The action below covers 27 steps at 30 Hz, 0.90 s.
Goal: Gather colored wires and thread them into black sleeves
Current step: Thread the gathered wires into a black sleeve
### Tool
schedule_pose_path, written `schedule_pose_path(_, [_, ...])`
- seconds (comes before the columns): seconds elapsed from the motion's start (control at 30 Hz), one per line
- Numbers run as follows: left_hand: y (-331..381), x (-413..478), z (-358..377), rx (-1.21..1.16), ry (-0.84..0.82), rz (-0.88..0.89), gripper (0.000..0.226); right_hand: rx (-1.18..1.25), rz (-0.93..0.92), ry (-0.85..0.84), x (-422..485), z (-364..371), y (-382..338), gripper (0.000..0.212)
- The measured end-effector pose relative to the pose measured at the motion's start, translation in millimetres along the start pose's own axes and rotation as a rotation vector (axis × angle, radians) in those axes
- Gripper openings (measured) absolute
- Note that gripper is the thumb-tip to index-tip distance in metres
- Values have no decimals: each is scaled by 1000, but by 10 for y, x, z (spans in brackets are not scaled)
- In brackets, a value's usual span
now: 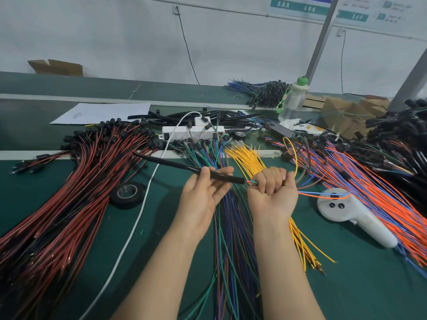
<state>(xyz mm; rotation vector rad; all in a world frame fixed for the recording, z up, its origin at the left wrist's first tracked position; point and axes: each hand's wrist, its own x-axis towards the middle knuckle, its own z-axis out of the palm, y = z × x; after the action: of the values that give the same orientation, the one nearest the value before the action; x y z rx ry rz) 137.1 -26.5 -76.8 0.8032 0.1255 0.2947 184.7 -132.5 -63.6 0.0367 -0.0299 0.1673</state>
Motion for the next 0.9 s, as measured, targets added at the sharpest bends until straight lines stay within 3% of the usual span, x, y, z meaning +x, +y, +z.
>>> schedule_pose_path(0.23, [-88,-54,57,71,-46,-137,2,-121,-63,55,6,-3,-4,49])
schedule_pose_path(0.37, [-85,-60,62,52,-2,-188,2,-206,-99,68,5,14,9,47])
schedule_pose_path(0.73, [-173,-57,77,-99,-48,-198,5,-167,-146,127,-2,1,-14,47])
schedule_pose_path(0.9, [-205,-65,53,16,-63,-131,5,-193,-165,144,7,0,-14,48])
